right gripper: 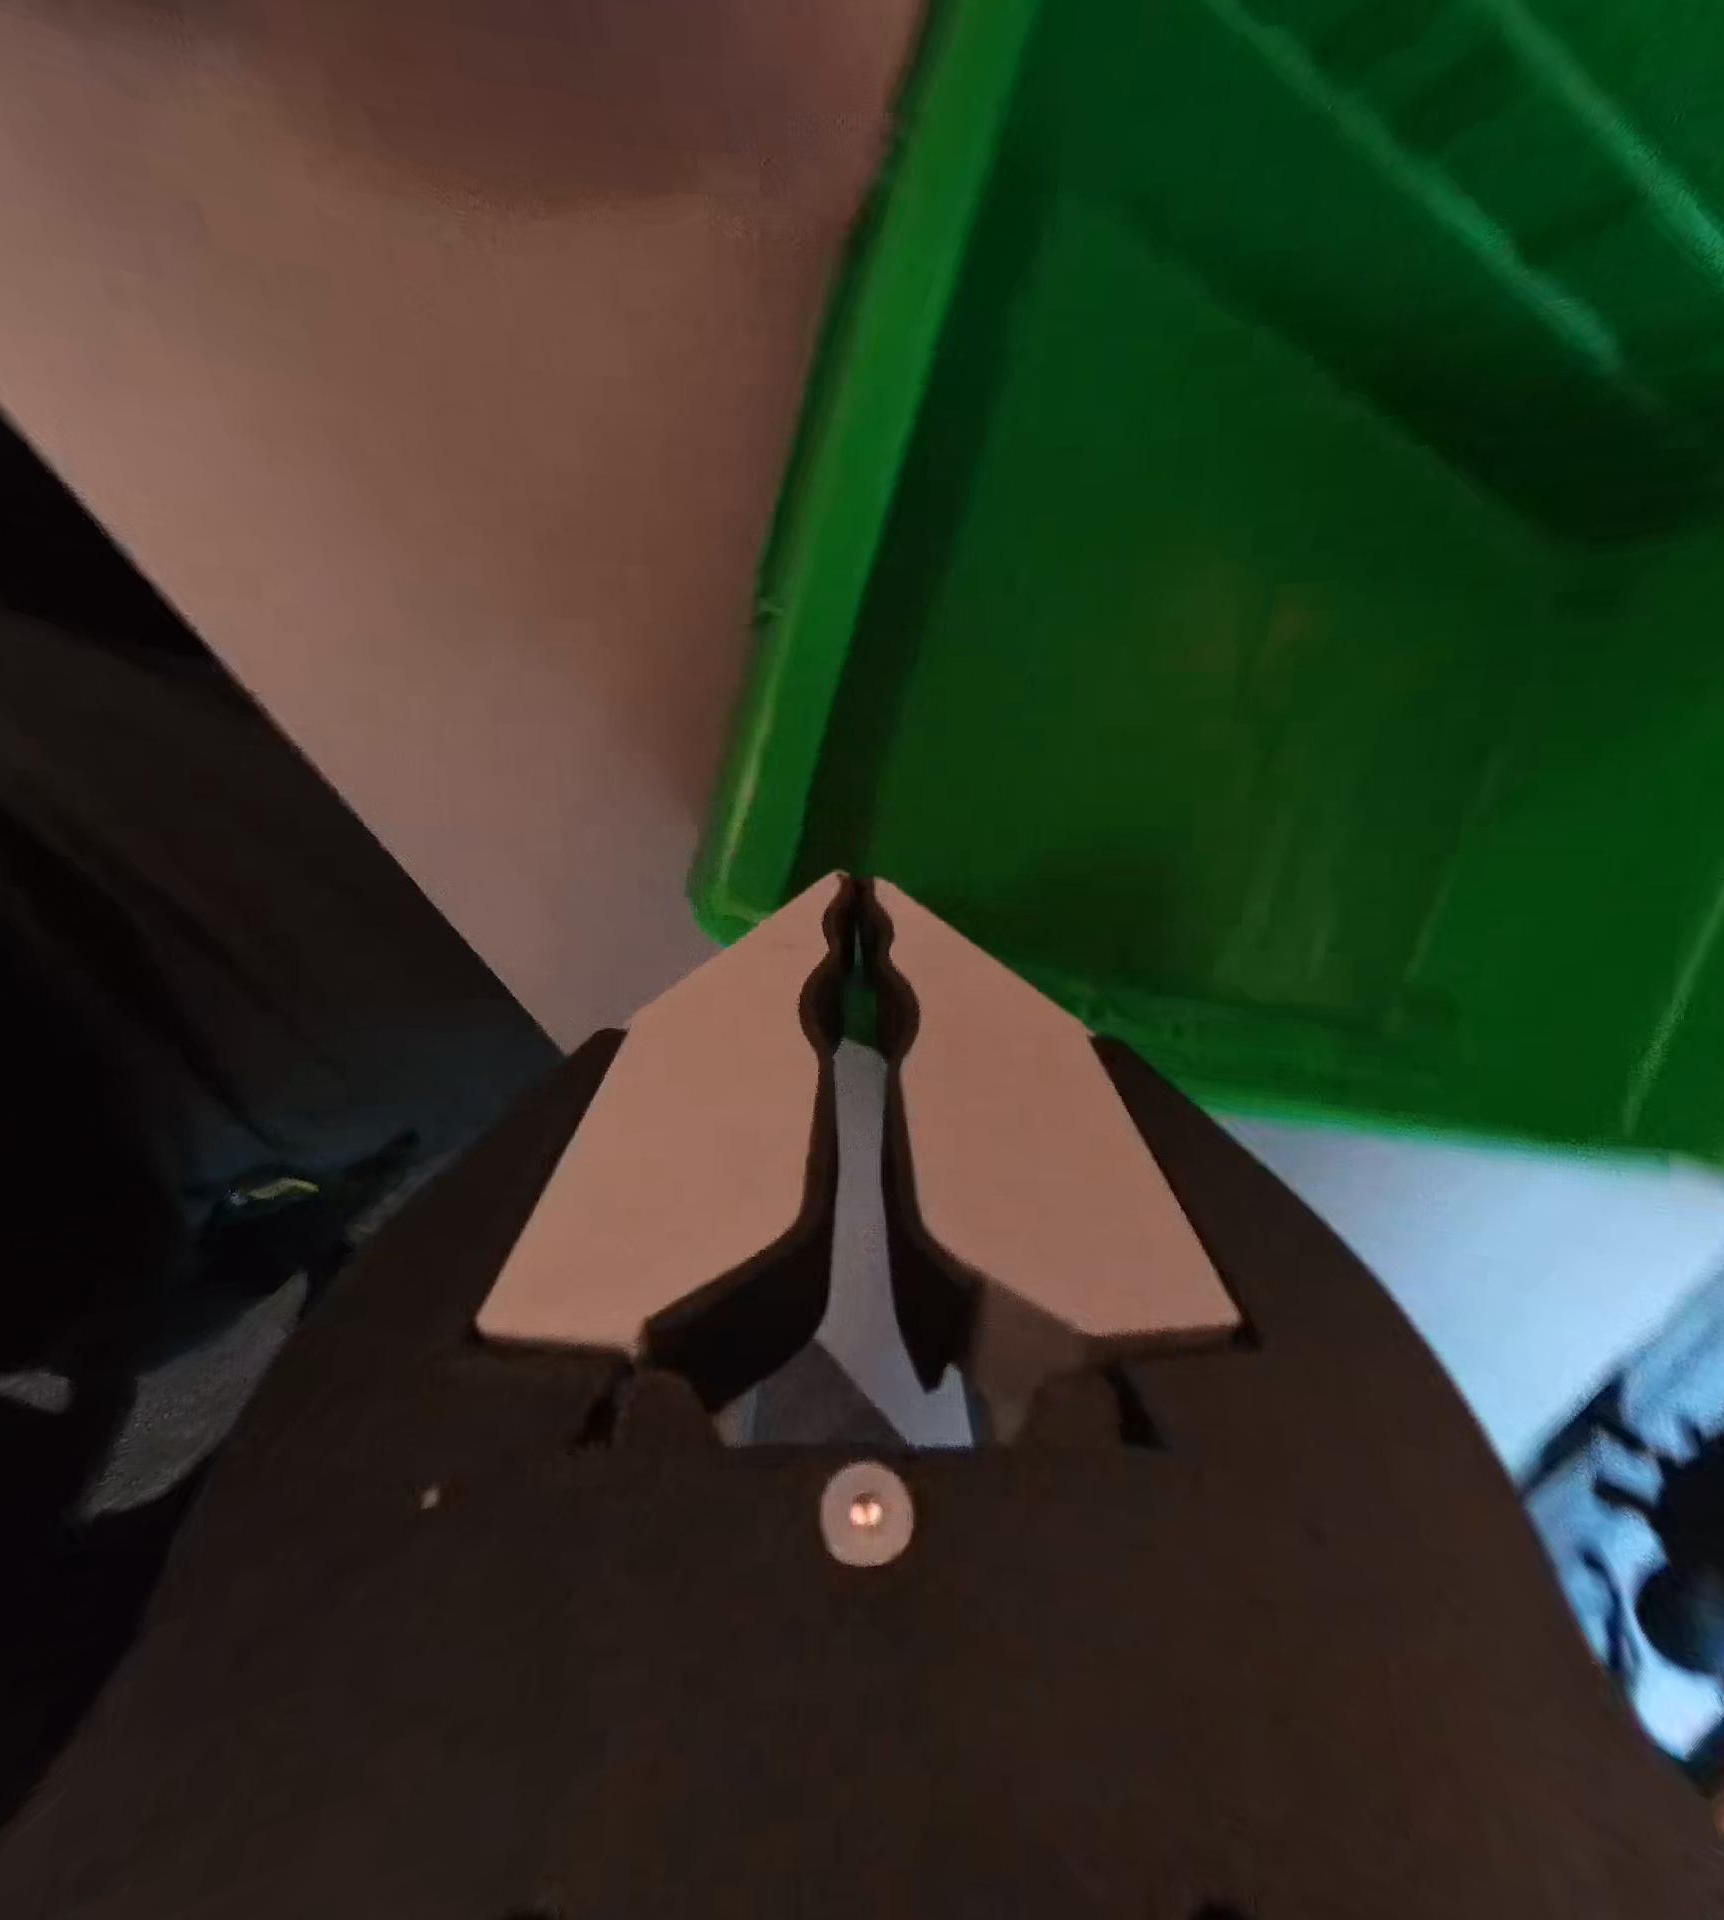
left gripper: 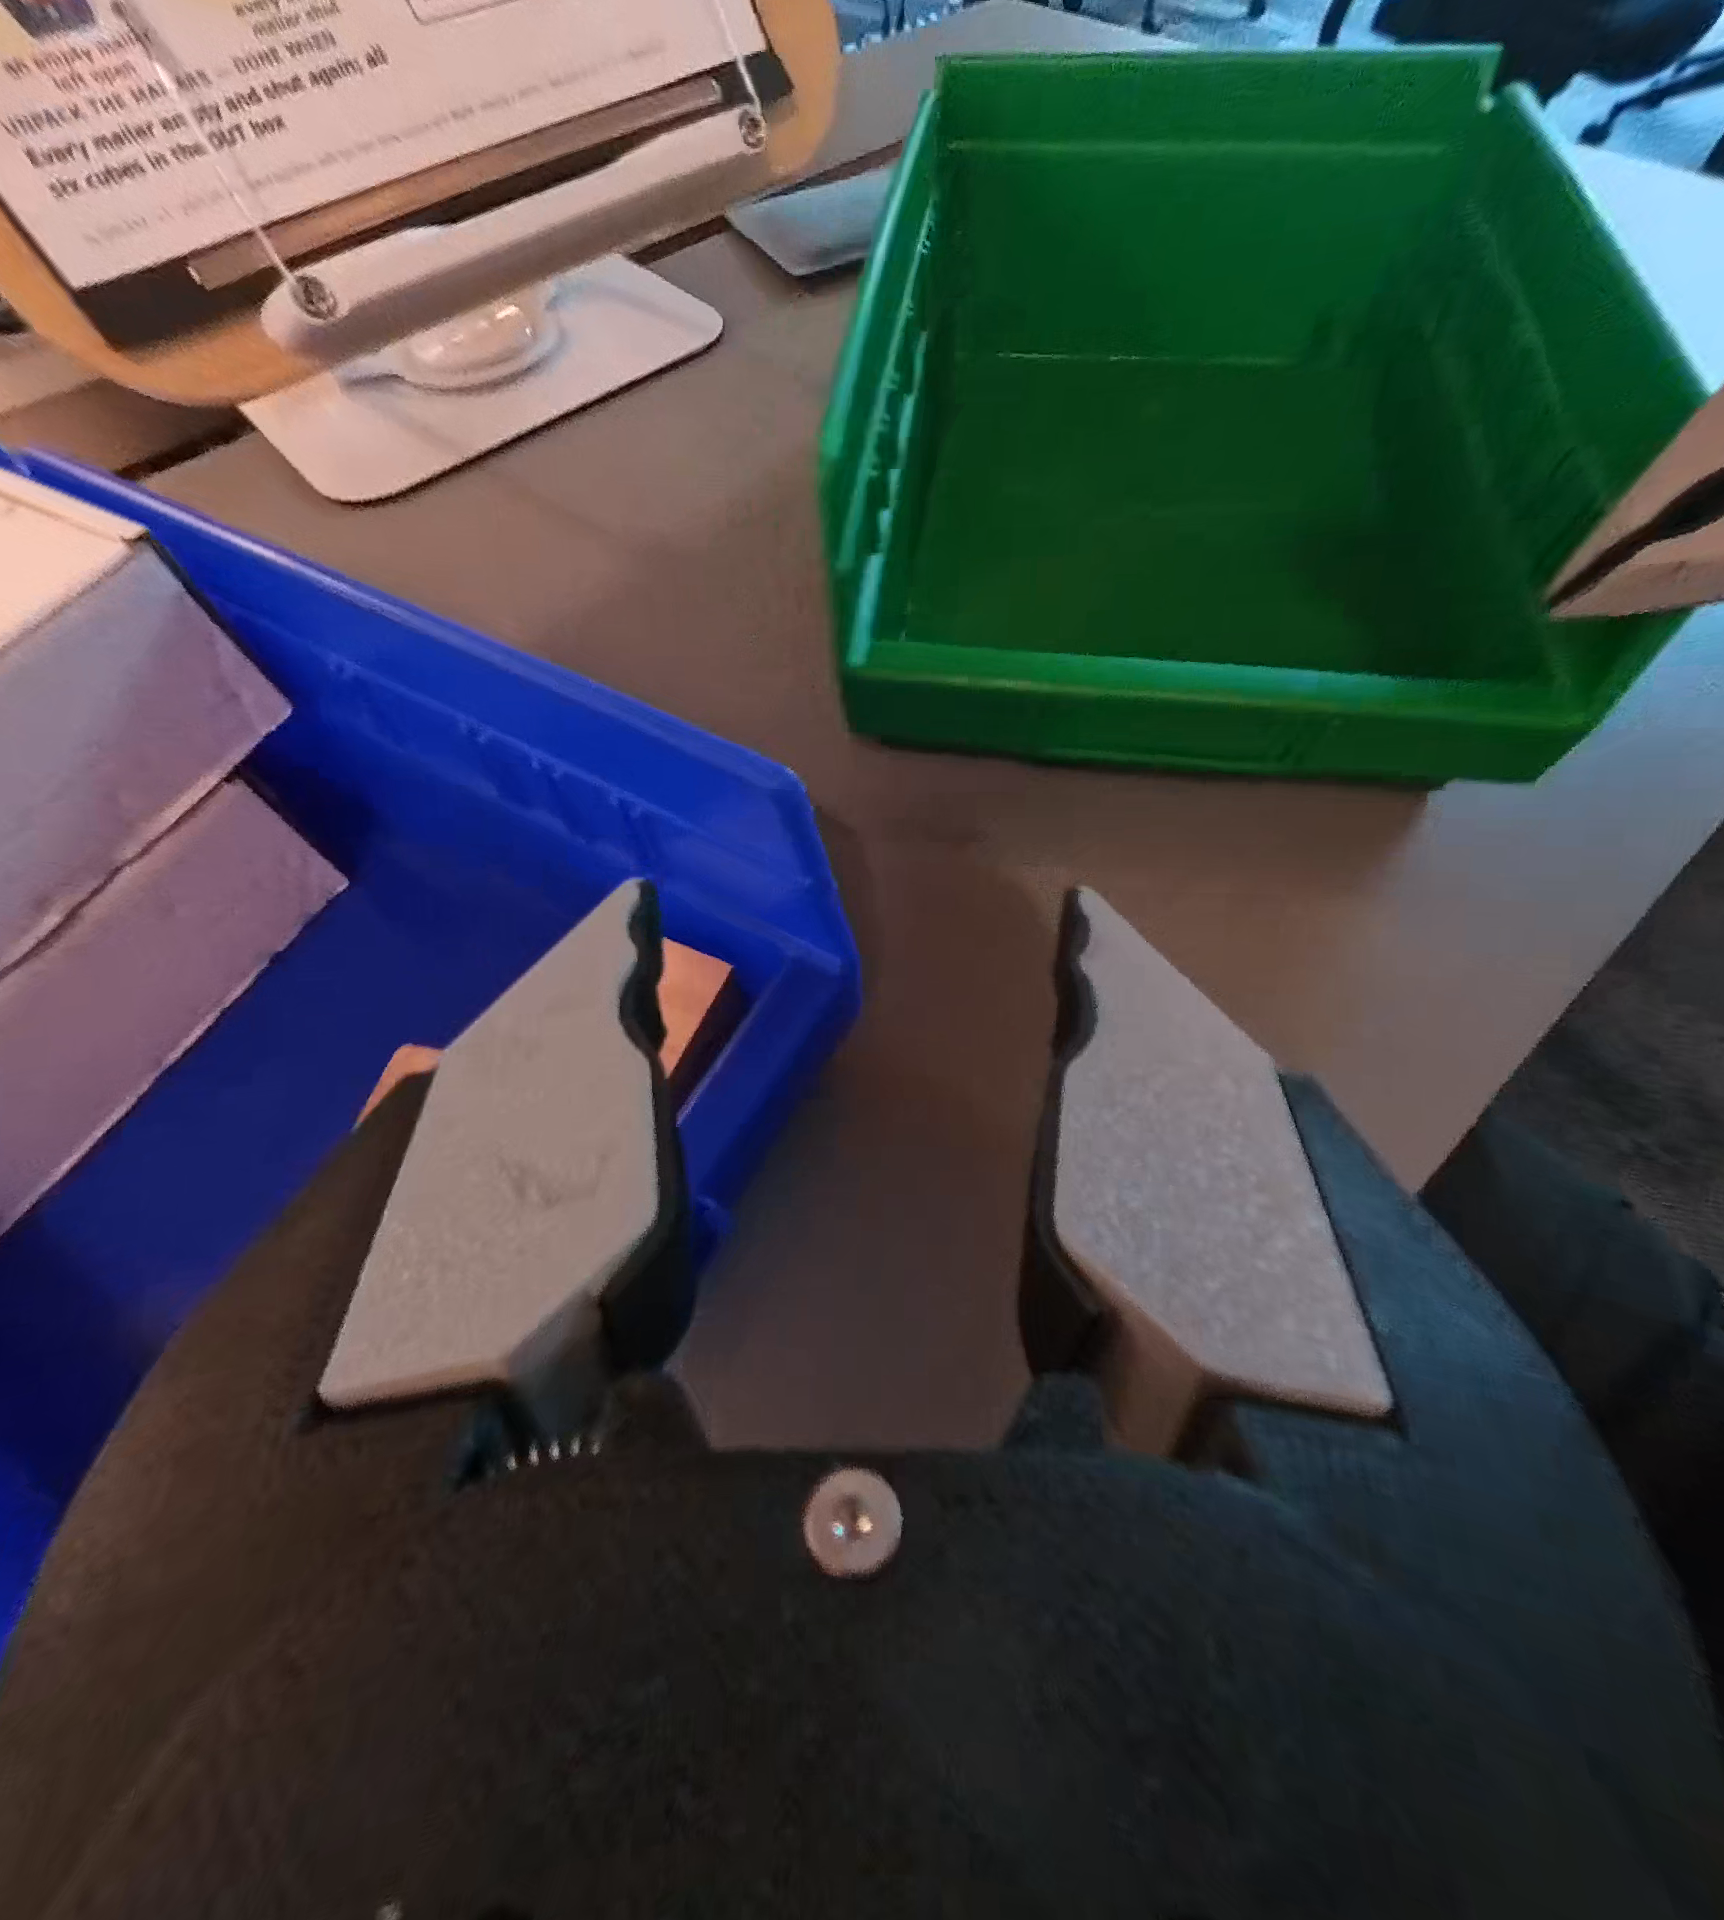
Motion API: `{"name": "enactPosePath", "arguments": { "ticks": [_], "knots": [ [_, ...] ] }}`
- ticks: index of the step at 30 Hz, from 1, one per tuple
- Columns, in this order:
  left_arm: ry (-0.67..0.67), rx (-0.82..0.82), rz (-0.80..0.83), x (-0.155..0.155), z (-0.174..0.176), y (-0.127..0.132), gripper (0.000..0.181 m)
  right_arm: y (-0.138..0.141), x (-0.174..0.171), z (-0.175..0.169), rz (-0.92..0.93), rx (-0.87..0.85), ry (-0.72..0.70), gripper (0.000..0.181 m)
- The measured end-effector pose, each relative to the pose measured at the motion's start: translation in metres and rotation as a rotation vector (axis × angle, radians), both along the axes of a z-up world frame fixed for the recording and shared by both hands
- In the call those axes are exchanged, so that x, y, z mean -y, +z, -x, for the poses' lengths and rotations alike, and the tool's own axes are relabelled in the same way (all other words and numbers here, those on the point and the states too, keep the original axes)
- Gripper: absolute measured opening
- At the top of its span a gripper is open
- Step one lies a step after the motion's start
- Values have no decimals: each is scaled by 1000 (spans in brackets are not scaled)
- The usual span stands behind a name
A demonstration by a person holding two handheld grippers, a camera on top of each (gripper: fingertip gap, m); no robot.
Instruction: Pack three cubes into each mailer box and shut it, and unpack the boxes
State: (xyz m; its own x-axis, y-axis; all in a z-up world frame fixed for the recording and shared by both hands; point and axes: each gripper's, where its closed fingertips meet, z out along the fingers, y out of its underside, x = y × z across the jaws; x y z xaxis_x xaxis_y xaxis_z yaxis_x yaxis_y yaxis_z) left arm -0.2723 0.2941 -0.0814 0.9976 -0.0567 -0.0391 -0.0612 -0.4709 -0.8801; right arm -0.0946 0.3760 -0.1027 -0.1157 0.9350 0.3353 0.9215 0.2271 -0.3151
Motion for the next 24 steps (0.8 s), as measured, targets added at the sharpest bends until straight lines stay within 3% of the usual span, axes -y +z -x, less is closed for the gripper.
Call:
{"name": "enactPosePath", "arguments": {
  "ticks": [4,7,10,13,16,17,18,21,22,24],
  "knots": [
    [48,7,6,8,21,4,77,2,-65,-63,-152,90,-226,4],
    [37,76,-40,11,20,15,74,9,-95,-85,-133,34,-390,15],
    [-45,155,-118,6,-3,27,74,28,-85,-57,-68,-149,-329,20],
    [-36,141,-120,-4,-12,21,81,60,-58,-3,13,-418,-184,25],
    [7,82,-68,-16,-14,2,84,75,-30,45,208,-605,-149,67],
    [20,59,-55,-20,-15,-5,84,74,-30,57,237,-638,-183,84],
    [37,34,-50,-24,-14,-10,85,71,-34,67,237,-663,-228,90],
    [95,-77,-48,-32,-6,-17,83,48,-53,83,124,-620,-315,86],
    [111,-125,-41,-32,-2,-19,77,37,-59,84,80,-577,-337,84],
    [159,-186,-16,-28,13,-23,47,18,-68,83,53,-510,-366,87]
  ]
}}
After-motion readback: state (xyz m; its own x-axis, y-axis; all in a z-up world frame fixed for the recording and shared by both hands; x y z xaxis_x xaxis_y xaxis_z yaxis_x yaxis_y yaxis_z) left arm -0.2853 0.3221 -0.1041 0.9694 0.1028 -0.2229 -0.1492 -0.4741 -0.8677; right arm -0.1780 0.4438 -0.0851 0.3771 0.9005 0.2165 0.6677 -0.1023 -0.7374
